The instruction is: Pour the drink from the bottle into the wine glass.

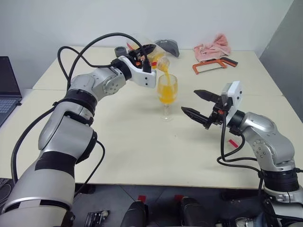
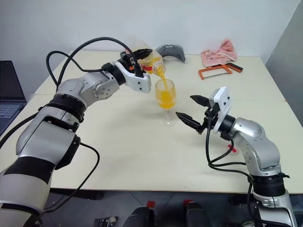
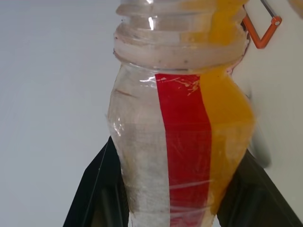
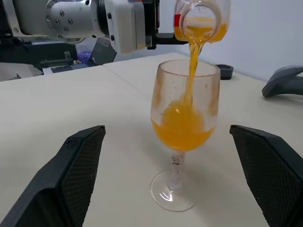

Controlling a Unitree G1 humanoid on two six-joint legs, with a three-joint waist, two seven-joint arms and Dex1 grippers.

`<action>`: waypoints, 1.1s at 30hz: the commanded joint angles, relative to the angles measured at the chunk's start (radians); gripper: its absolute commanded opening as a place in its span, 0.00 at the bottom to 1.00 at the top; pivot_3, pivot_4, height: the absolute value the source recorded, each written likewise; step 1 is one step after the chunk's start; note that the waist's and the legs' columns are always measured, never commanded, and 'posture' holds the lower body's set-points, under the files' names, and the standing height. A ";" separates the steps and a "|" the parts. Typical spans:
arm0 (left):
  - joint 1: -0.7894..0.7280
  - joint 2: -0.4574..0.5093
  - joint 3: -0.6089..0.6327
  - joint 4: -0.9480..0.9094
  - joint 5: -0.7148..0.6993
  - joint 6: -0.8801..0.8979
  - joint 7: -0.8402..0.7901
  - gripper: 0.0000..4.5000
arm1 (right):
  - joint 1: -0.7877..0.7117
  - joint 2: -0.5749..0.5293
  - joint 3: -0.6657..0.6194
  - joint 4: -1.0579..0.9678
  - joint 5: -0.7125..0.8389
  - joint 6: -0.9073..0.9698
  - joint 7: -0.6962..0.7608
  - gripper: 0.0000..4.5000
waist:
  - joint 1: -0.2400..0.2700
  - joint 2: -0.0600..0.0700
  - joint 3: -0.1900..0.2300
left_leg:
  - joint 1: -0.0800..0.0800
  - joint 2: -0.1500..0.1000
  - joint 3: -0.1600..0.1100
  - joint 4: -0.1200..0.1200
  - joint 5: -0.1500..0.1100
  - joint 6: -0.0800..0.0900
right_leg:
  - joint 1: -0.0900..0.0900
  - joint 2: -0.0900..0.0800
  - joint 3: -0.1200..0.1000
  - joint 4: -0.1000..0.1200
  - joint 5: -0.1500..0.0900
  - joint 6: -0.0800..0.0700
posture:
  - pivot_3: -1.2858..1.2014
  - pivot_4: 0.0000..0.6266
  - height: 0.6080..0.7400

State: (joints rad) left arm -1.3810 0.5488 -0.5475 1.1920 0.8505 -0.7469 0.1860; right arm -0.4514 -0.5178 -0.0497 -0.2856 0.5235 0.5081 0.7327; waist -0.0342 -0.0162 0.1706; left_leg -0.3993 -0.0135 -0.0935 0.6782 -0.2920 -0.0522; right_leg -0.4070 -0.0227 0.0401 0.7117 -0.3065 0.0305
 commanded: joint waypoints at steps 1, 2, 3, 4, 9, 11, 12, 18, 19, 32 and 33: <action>-0.045 0.019 0.002 -0.002 -0.001 0.006 0.024 0.40 | 0.004 -0.043 -0.068 -0.035 0.038 0.003 0.022 1.00 | 0.000 0.000 0.000 | 0.000 0.000 0.000 0.000 0.000 0.000 | 0.000 0.000 0.000 0.000 0.000 0.000 | 0.52 0.24 1.00; -0.045 0.020 0.002 -0.002 -0.001 0.006 0.024 0.40 | 0.008 -0.057 -0.079 -0.036 0.043 0.006 0.027 1.00 | 0.001 0.000 0.000 | 0.000 0.000 0.000 0.000 0.000 0.000 | 0.000 0.000 0.000 0.000 0.000 0.000 | 0.52 0.24 1.00; -0.045 0.020 0.001 -0.001 -0.001 0.006 0.025 0.40 | 0.012 -0.067 -0.086 -0.036 0.046 0.008 0.031 1.00 | 0.001 0.000 0.000 | 0.000 0.000 0.000 0.000 0.000 0.000 | 0.000 0.000 0.000 0.000 0.000 0.000 | 0.52 0.24 1.00; -0.045 0.020 0.000 -0.001 -0.001 0.006 0.026 0.40 | 0.014 -0.074 -0.092 -0.036 0.049 0.009 0.032 1.00 | 0.001 0.000 0.000 | 0.000 0.000 0.000 0.000 0.000 0.000 | 0.000 0.000 0.000 0.000 0.000 0.000 | 0.52 0.24 1.00; -0.048 0.017 -0.005 0.004 0.001 0.008 0.030 0.40 | 0.011 -0.080 -0.090 -0.040 0.057 0.015 0.033 1.00 | -0.001 0.000 0.000 | 0.000 0.000 0.001 0.000 0.000 0.001 | 0.000 0.000 0.000 0.001 0.000 0.000 | 0.52 0.24 1.00; -0.050 0.016 -0.006 0.005 0.001 0.008 0.032 0.40 | 0.009 -0.078 -0.086 -0.043 0.058 0.016 0.032 1.00 | -0.001 0.000 0.000 | 0.000 0.000 0.002 0.000 0.000 0.001 | 0.000 0.000 0.000 0.001 0.000 0.000 | 0.52 0.24 1.00; -0.050 0.016 -0.007 0.006 0.001 0.008 0.033 0.40 | 0.008 -0.076 -0.083 -0.044 0.058 0.016 0.031 1.00 | 0.000 0.000 0.000 | 0.000 0.000 0.004 0.000 0.000 0.001 | 0.000 0.000 0.000 0.001 0.000 0.000 | 0.52 0.24 1.00; -0.053 0.015 -0.009 0.012 0.003 0.007 0.038 0.40 | 0.007 -0.068 -0.072 -0.047 0.057 0.018 0.030 1.00 | 0.000 0.000 0.000 | 0.000 0.000 0.006 0.000 0.000 0.001 | 0.000 0.000 0.001 0.001 0.000 0.000 | 0.52 0.24 1.00; -0.053 0.015 -0.009 0.012 0.003 0.007 0.038 0.40 | 0.007 -0.067 -0.071 -0.048 0.057 0.019 0.030 1.00 | 0.000 0.000 0.000 | 0.000 0.000 0.006 0.000 0.000 0.001 | 0.000 0.000 0.001 0.001 0.000 0.000 | 0.52 0.24 1.00; -0.005 -0.023 0.083 0.006 -0.146 0.002 -0.102 0.40 | 0.016 -0.035 -0.041 -0.077 0.050 0.016 0.007 1.00 | 0.000 0.000 0.000 | 0.000 0.000 0.007 0.000 0.000 0.000 | 0.000 0.000 0.001 0.001 0.000 0.000 | 0.52 0.24 1.00; 0.004 -0.029 0.101 0.004 -0.176 0.003 -0.131 0.40 | 0.017 -0.028 -0.036 -0.083 0.045 0.012 0.001 1.00 | -0.001 0.000 0.000 | 0.000 0.000 0.007 0.001 0.000 0.000 | 0.000 0.000 0.001 0.001 0.000 0.000 | 0.52 0.24 1.00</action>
State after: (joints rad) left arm -1.3783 0.5194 -0.4967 1.2152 0.7342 -0.7469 0.0867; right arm -0.4353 -0.5528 -0.0917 -0.3153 0.5617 0.5334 0.7434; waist -0.0350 -0.0162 0.1705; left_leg -0.3989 -0.0130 -0.0862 0.6787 -0.2921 -0.0520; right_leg -0.4070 -0.0228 0.0410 0.7124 -0.3065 0.0305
